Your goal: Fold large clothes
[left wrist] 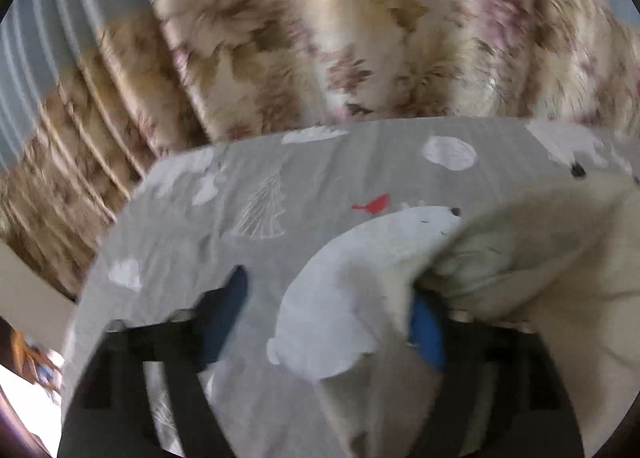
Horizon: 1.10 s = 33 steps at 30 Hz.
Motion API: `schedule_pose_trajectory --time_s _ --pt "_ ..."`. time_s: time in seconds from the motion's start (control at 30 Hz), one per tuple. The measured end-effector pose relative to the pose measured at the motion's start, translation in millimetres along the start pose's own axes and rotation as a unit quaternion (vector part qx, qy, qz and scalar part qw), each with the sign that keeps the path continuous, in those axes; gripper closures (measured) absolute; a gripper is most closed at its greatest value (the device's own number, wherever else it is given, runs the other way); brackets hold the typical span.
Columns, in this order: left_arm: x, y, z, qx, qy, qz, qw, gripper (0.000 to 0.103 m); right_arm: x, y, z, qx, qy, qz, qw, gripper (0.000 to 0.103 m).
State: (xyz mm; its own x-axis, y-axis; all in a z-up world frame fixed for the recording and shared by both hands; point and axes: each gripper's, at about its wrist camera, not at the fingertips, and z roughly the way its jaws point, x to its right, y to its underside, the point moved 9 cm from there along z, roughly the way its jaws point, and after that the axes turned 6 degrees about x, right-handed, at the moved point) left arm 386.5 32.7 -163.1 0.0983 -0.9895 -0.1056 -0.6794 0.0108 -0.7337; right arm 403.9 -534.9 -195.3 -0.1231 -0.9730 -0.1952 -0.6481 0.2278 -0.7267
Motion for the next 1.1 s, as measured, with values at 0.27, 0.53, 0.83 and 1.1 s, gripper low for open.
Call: schedule_pose_trajectory --time_s 0.27,0.53,0.83,1.1 --pt "-21.4 -22.8 -93.1 0.071 0.017 0.005 0.9974 0.011 -19.1 -32.0 -121.8 0.120 -0.038 -0.025 0.992 0.005" --pt "-13.0 -45.7 -87.0 0.067 -0.032 0.000 0.9972 0.008 -135.7 18.6 -153.7 0.107 -0.123 -0.120 0.979 0.003" --pt "101.6 12.3 -107.5 0.038 0.069 0.039 0.9961 0.008 -207.3 74.3 -90.8 0.053 -0.103 -0.195 0.974 0.003" --pt "138.7 12.4 -33.3 0.004 0.041 0.007 0.9991 0.001 -189.5 66.1 -8.2 0.038 -0.021 -0.217 0.975 0.003"
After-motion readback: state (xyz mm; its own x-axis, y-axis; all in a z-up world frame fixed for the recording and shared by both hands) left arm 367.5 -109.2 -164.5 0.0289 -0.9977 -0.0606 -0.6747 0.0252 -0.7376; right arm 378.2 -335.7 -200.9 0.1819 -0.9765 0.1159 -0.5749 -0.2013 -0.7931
